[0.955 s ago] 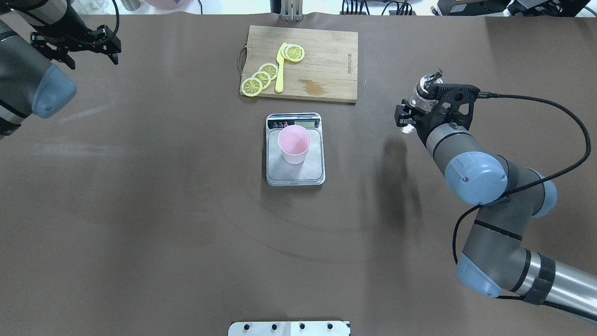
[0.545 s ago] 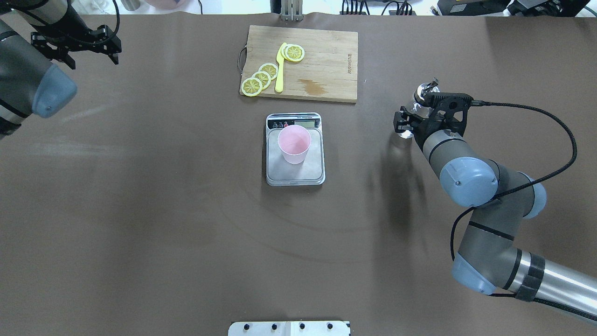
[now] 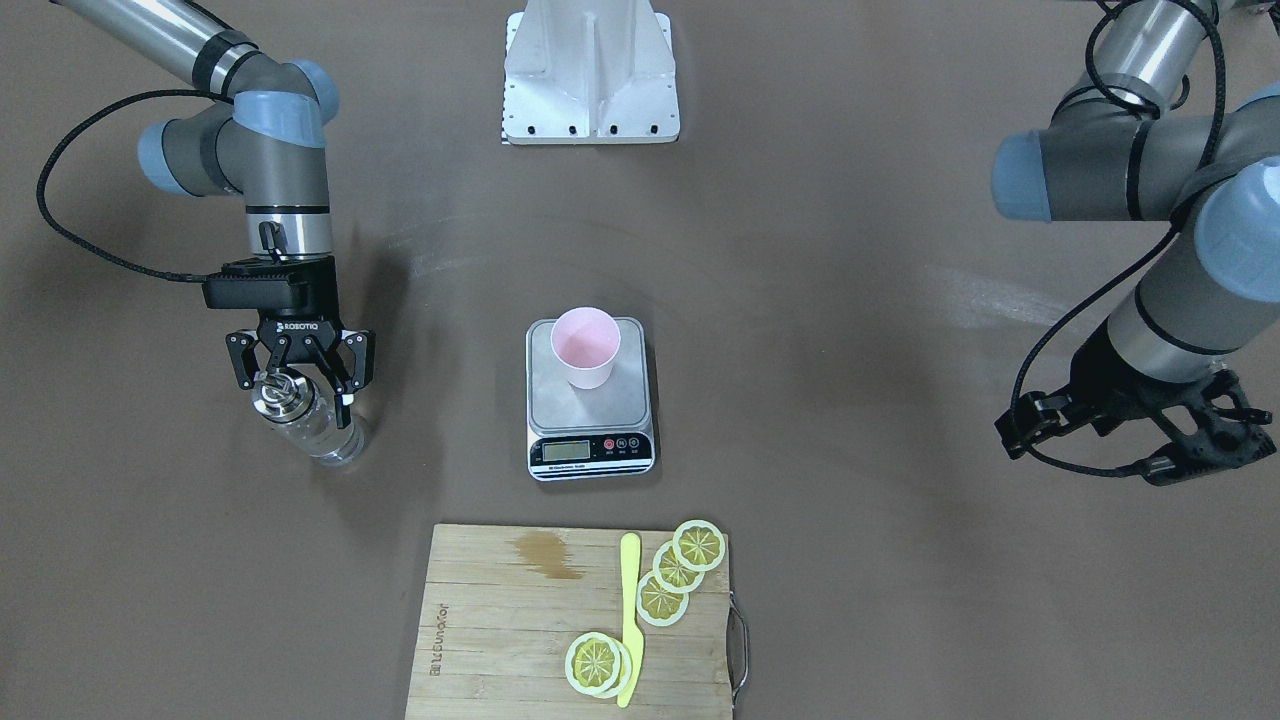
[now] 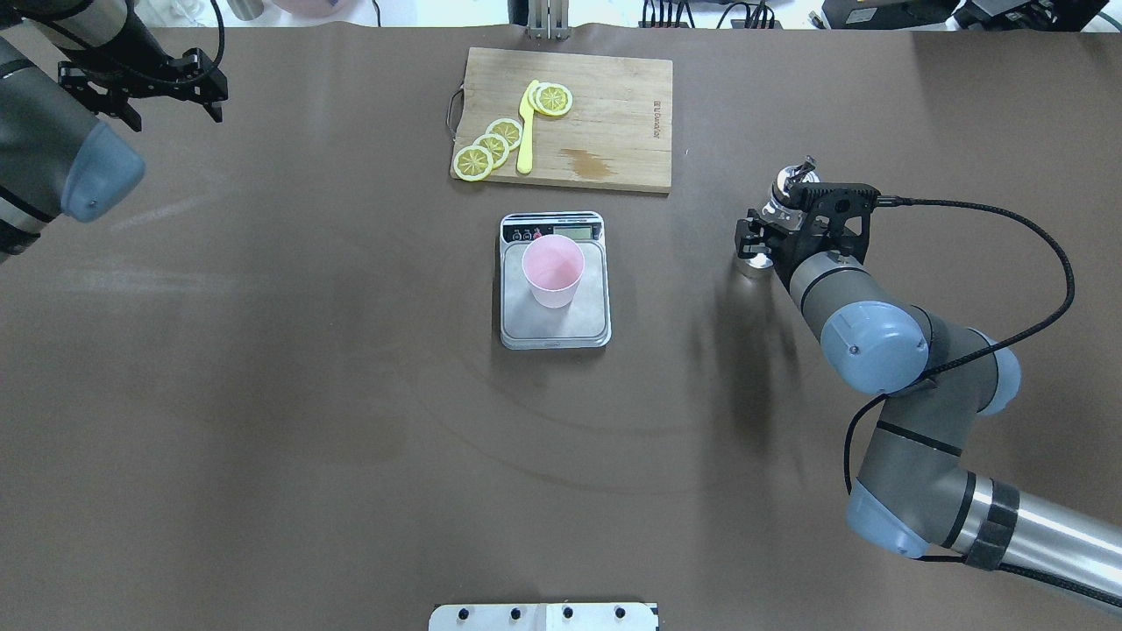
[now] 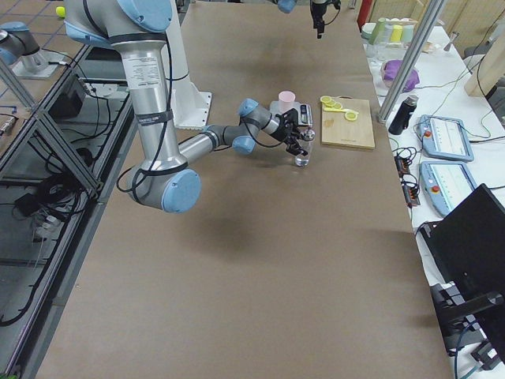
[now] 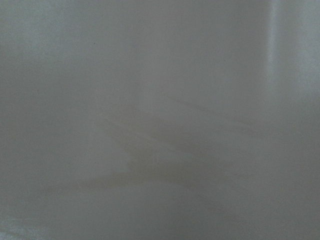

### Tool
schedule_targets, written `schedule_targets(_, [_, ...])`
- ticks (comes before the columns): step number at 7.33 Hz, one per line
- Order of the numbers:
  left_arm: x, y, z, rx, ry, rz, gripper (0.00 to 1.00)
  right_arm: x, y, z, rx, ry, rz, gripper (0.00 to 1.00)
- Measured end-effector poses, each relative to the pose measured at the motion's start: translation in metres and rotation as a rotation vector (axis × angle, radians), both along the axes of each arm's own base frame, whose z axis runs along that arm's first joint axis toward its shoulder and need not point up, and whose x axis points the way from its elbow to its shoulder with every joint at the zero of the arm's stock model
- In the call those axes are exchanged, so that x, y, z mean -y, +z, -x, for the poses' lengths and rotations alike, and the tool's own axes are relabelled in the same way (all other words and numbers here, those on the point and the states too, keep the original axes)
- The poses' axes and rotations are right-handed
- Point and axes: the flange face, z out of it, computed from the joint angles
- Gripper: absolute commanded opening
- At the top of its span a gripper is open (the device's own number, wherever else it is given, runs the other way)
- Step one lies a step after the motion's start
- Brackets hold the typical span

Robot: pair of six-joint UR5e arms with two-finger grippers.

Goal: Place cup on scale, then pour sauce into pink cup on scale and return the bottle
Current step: 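Lower the sauce bottle onto the table with the right gripper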

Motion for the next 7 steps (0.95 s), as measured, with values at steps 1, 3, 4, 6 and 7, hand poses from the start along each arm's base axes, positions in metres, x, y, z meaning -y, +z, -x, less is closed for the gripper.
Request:
schedule_targets(1, [0.0001,0.0004,-0.0002,0.0,0.0,0.001,0.99,-0.0011,0.0002,0.0013,-0.001,-0.004,0.0,0.0])
schedule_targets(3, [0.0001,0.0009,-0.0002,0.001,0.001,0.001,0.99,-0.0024,-0.0004,0.0029,-0.001,-0.01,-0.001,0.94])
schedule_targets(4, [0.0001,0.0009,-0.0003,0.001,0.001,0.001,0.99,-0.0034,-0.0004,0.0039,-0.003,-0.012,-0.002,1.0])
schedule_targets(6, [0.0001,0.0009,-0.0003,0.001,0.001,0.001,0.99,-0.0066,-0.0005,0.0071,-0.006,-0.015,-0.006,1.0])
schedule_targets(7, [0.0001,0.001,-0.0003,0.001,0.001,0.001,0.99,-0.0076,-0.0006,0.0075,-0.007,-0.016,-0.008,1.0])
